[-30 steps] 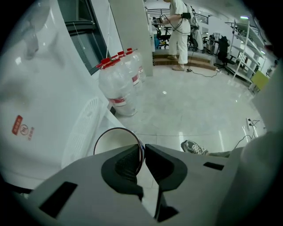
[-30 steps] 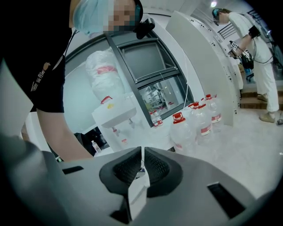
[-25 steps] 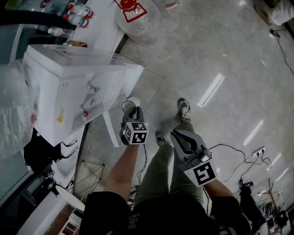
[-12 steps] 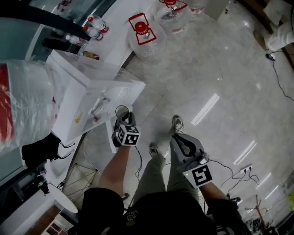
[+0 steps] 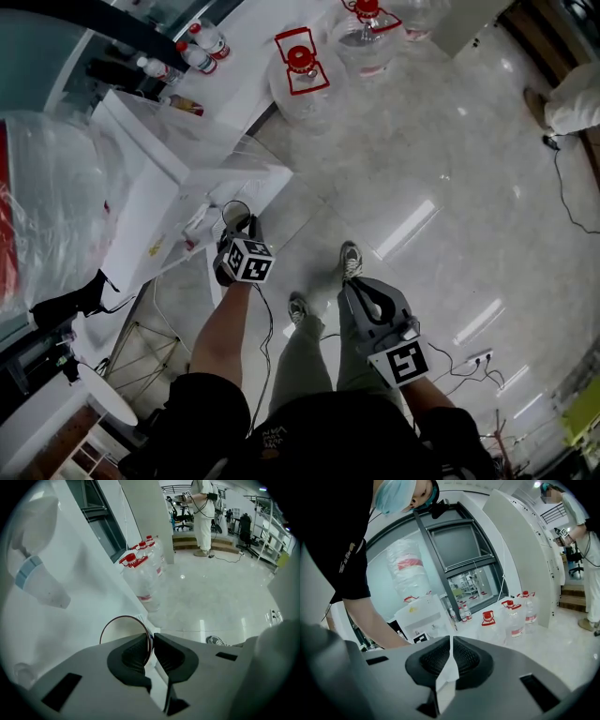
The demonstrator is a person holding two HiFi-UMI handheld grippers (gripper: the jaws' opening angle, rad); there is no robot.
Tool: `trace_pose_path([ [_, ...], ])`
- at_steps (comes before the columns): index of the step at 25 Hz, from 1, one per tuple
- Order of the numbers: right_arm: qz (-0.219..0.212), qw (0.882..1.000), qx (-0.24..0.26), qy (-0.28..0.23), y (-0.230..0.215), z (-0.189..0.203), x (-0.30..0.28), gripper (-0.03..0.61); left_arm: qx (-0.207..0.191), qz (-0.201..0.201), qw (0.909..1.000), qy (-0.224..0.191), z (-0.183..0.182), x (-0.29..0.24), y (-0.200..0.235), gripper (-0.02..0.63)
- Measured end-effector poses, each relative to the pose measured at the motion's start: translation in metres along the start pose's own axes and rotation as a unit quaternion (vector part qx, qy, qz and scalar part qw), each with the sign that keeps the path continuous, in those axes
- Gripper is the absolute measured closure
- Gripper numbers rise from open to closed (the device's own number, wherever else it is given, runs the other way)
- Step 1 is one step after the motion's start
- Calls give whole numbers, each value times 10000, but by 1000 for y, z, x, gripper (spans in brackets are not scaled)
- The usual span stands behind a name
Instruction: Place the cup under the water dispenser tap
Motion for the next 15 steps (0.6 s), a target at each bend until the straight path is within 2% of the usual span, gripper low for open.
trace_pose_path([
  [15, -71, 9999, 2, 150, -9, 6, -9, 532, -22, -369, 9993, 94, -3, -26, 11, 557],
])
Point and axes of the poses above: the fingertips, and each gripper's own axes: x backward along the fingers, y to its left, z out of its underside, the point moved 5 cm from there along x, backward along the fingers
